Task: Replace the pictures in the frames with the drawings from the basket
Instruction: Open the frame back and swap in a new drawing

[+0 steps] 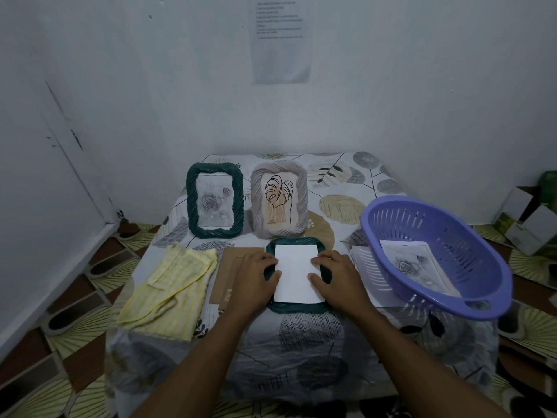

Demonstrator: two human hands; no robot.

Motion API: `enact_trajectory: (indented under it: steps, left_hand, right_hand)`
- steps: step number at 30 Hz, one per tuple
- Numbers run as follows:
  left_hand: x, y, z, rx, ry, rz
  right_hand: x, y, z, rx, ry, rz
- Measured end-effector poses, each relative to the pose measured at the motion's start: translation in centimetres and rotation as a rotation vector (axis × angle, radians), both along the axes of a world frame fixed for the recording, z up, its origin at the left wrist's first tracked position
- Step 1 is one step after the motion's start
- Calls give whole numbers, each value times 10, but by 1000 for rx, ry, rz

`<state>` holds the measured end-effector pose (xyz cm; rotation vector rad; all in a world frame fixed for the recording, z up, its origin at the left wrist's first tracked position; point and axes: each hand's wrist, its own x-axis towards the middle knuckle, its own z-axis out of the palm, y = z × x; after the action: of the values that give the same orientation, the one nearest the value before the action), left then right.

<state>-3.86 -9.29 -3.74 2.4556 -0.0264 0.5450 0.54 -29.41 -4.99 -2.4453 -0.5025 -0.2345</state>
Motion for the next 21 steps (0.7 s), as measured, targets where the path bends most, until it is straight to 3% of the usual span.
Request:
enact_trajectory:
  steps: [9,14,17,21]
  left_hand:
    - [0,0,3,-14,34,-15]
    - [0,5,23,-253,2,34]
    - [1,19,29,-166,15,152]
    - [-2,40,23,67,243,287]
  right_hand:
    - [0,0,0,-4,2,-2]
    - [-1,0,2,41,4,2]
    - [-1,-1,3,60,11,2]
    - [-2,0,4,64,20,2]
